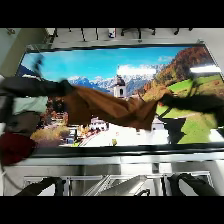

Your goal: Fold the shirts.

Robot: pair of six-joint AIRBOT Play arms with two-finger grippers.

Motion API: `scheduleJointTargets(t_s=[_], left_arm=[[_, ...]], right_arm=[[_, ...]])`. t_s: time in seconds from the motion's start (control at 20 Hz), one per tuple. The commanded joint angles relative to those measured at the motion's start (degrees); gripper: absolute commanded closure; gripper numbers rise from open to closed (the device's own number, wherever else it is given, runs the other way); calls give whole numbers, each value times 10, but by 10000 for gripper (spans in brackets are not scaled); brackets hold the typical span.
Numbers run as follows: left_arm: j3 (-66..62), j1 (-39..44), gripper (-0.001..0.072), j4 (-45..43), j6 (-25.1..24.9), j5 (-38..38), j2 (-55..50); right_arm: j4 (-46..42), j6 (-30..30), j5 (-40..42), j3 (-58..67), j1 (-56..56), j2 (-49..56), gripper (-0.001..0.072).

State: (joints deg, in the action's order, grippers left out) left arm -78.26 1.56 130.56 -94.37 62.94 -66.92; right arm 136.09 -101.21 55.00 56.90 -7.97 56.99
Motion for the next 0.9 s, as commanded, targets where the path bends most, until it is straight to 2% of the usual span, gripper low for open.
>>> scheduleJointTargets(t_s=[0.0,0.2,0.35,0.6,0.75,0.85], left_arm=[[-124,-26,692,0,39,-26,115],[-230,-50,692,-6,50,-22,202],[-244,-85,692,-23,50,16,250],[-65,-160,692,-35,51,45,303],[51,-163,692,-28,30,41,303],[68,-156,693,-27,18,19,292]], right_arm=[[0,-11,72,222,-54,-72,690],[-19,-24,96,418,-90,-133,690],[-56,-23,101,443,-90,-173,691],[-88,-13,182,400,-90,-139,690],[-79,-33,181,330,-89,-118,691],[-81,-52,162,326,-90,-115,691]])
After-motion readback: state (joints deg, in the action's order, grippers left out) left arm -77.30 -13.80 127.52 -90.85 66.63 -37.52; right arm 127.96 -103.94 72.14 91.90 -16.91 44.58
